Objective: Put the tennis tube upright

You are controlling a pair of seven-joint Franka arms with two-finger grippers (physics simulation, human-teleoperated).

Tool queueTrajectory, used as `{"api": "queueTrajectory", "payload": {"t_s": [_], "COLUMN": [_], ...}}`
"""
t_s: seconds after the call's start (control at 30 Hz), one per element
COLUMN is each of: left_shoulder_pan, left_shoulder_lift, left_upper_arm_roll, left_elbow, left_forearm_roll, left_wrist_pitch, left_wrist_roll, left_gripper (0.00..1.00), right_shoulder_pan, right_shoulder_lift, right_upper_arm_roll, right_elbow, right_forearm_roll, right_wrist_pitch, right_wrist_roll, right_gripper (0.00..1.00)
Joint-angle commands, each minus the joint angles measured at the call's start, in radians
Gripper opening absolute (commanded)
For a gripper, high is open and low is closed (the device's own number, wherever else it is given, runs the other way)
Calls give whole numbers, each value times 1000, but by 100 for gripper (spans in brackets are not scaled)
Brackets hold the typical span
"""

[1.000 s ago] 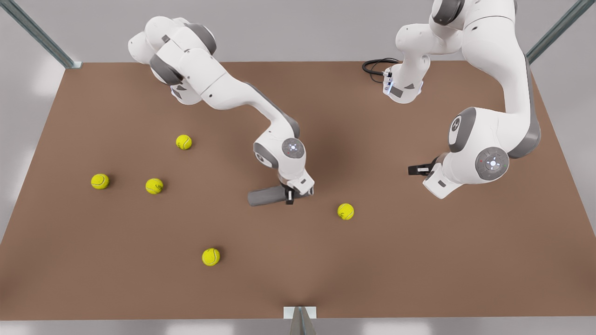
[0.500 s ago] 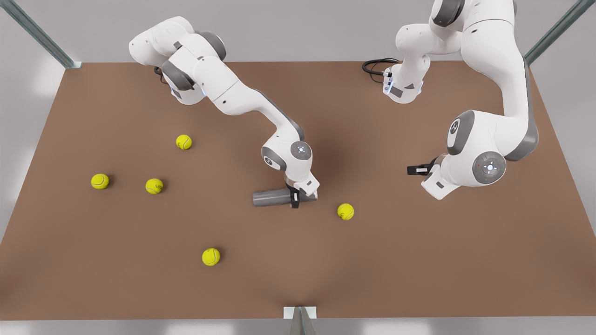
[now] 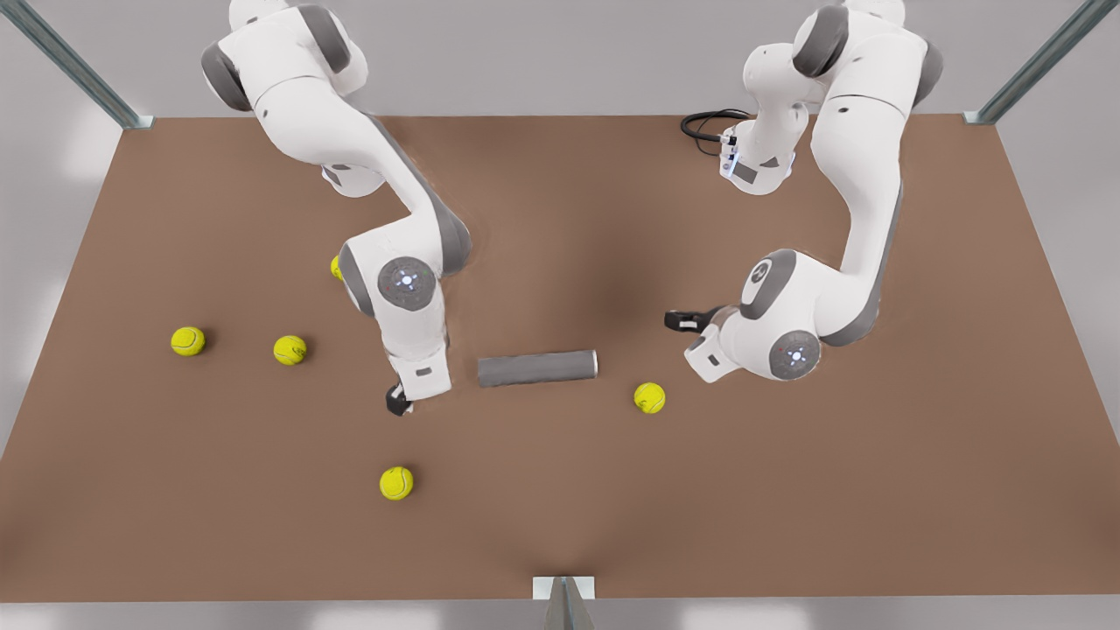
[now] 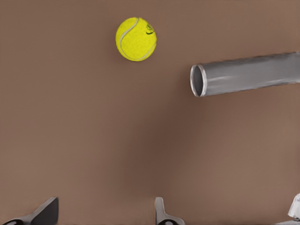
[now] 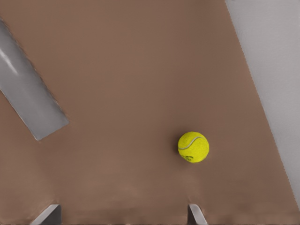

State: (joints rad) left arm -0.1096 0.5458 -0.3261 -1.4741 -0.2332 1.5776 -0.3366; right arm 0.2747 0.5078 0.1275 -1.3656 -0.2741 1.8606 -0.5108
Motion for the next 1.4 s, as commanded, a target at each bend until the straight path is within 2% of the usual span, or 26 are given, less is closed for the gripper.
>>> {"api": "queueTrajectory", "payload": {"t_s": [0.0, 0.07, 0.13, 0.2, 0.3, 0.33, 0.43, 0.53, 0.57, 0.97, 1.37], "left_shoulder_pan": [-7, -5, -5, -1, -18, -12, -15, 14, 57, 51, 70], "left_shoulder_lift": [75, 144, 178, 200, 223, 214, 212, 174, 155, 258, 313], "left_upper_arm_roll": [-25, -33, -33, -30, -30, -34, -64, -143, -203, -264, -337], "left_elbow": [3, 15, 17, 11, 8, -64, -117, -236, -308, -321, -311], "left_forearm_roll": [-67, -92, -101, -294, -298, -290, -288, -290, -288, -281, -273], "left_wrist_pitch": [410, 565, 613, 610, 657, 660, 682, 849, 933, 1159, 1173], "left_wrist_roll": [-237, -231, -84, 152, 228, 229, 272, 306, 309, 360, 366], "left_gripper": [100, 100, 100, 100, 100, 100, 100, 100, 100, 100, 100], "right_shoulder_pan": [-173, -414, -419, -419, -419, -420, -422, -420, -422, -416, -414], "right_shoulder_lift": [24, 28, -87, -216, -382, -394, -388, -390, -394, -368, -361], "right_upper_arm_roll": [-3, -5, -9, -9, -9, -11, -26, -25, -25, -22, -22], "right_elbow": [42, 62, 27, -52, -233, -219, -150, -142, -132, -132, -133], "right_forearm_roll": [70, 217, 208, 208, 213, 207, 202, 165, 165, 157, 153], "right_wrist_pitch": [-261, -247, -287, -298, -184, -241, -319, -321, -328, -347, -347], "right_wrist_roll": [414, 399, 411, 414, 417, 414, 403, 400, 399, 403, 403], "right_gripper": [100, 100, 100, 100, 100, 100, 100, 100, 100, 100, 100]}}
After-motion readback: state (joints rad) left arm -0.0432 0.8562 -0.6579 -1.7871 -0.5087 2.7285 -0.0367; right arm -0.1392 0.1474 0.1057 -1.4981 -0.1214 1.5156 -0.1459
